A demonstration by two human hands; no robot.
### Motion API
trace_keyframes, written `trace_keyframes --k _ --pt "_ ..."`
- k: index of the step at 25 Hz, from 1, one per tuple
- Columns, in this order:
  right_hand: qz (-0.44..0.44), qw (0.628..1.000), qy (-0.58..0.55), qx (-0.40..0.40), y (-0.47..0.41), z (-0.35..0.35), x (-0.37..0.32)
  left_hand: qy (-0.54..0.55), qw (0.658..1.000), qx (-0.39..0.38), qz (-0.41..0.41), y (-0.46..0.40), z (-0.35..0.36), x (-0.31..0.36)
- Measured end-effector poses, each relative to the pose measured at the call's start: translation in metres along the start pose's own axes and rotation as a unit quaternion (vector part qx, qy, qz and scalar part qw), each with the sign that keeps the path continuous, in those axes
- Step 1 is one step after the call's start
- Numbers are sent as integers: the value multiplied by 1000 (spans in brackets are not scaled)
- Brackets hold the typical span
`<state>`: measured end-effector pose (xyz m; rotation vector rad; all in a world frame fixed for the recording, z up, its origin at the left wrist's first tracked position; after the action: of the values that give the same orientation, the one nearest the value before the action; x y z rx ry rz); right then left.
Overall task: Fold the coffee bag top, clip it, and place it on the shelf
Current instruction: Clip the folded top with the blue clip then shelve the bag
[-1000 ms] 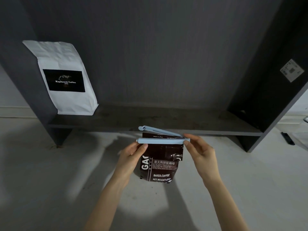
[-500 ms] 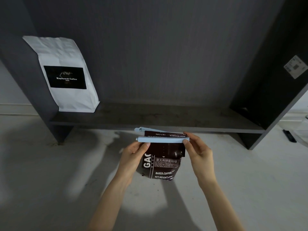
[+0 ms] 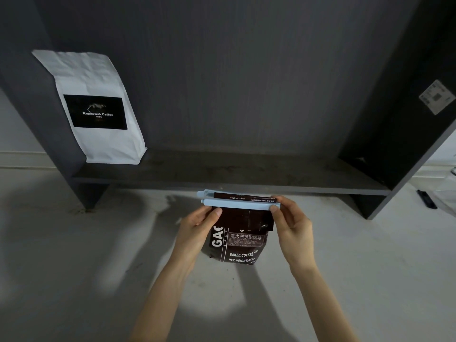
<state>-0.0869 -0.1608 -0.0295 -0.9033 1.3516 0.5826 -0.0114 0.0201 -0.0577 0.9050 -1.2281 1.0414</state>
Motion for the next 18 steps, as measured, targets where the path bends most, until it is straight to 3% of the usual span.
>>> trace_keyframes --k 14,18 --pt "-23 999 34 -8 2 -1 -2 14 999 -41 15 3 1 5" --pt "-23 999 34 -13 3 -1 -1 18 1000 -5 8 2 -5 1"
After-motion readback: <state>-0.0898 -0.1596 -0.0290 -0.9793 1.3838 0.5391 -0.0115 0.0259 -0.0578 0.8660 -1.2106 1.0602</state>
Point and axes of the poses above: each hand's wrist, its own y-axis away from the middle knuckle, its own z-axis out of the palm, x = y × z, the point moved 8 cm from there along -y, towards the middle knuckle
